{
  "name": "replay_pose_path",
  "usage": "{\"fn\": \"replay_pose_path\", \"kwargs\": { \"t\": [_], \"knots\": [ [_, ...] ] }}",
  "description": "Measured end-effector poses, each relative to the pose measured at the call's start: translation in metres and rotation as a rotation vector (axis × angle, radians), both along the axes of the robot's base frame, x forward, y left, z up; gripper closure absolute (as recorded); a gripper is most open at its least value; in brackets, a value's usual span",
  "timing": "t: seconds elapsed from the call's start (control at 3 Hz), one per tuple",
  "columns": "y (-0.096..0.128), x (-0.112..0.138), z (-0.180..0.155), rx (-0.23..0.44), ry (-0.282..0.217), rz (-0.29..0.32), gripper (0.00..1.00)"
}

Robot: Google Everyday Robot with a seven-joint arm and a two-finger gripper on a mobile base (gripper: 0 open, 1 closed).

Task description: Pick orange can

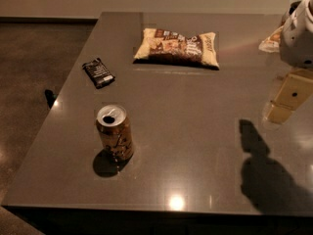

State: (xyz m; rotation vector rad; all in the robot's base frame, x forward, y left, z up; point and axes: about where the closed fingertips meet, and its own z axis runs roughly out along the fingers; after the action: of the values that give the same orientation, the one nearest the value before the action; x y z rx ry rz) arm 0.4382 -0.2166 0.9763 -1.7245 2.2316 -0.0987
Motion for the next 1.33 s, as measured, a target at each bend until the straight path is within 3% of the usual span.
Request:
{"fn": "replay_pose_path", "kwargs": {
  "t": [0.33, 0.67, 1.33],
  "knots": [
    [0.000, 0.000, 0.000, 0.000, 0.000, 0.000, 0.00],
    [0.013, -0.003, -0.002, 0.052, -0.005, 0.031, 0.00],
    [0.058, -0.021, -0.020, 0.247, 0.024, 0.150, 0.00]
  ]
}}
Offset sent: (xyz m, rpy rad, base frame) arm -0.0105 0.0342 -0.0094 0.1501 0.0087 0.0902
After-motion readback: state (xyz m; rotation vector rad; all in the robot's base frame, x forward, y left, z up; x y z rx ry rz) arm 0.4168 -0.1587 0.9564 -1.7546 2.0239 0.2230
